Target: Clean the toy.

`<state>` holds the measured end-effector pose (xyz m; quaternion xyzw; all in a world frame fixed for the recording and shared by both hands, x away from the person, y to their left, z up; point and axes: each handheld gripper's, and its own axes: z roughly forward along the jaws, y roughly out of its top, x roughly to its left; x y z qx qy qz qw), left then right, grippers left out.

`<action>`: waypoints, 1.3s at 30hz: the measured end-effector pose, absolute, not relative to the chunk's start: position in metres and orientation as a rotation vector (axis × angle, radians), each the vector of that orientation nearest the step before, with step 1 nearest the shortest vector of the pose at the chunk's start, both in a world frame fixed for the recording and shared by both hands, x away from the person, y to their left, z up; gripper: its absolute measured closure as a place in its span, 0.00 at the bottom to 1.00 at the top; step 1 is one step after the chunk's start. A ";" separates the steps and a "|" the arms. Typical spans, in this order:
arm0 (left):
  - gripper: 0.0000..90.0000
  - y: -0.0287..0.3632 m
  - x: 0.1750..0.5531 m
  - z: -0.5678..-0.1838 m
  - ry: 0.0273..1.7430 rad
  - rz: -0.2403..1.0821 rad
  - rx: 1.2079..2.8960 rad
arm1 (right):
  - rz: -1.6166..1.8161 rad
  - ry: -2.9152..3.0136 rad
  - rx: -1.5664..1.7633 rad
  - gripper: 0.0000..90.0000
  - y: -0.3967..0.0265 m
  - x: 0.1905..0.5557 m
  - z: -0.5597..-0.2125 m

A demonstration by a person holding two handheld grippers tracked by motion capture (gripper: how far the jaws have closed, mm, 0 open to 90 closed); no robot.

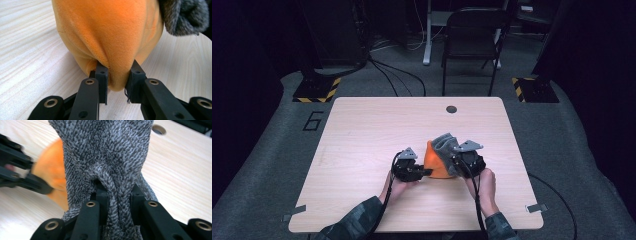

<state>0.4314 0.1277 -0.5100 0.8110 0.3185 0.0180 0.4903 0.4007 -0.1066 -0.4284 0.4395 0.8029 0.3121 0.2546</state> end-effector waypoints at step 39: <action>0.83 0.128 0.432 -0.512 0.747 0.053 1.977 | 0.863 2.176 1.263 0.84 -0.121 0.401 -0.418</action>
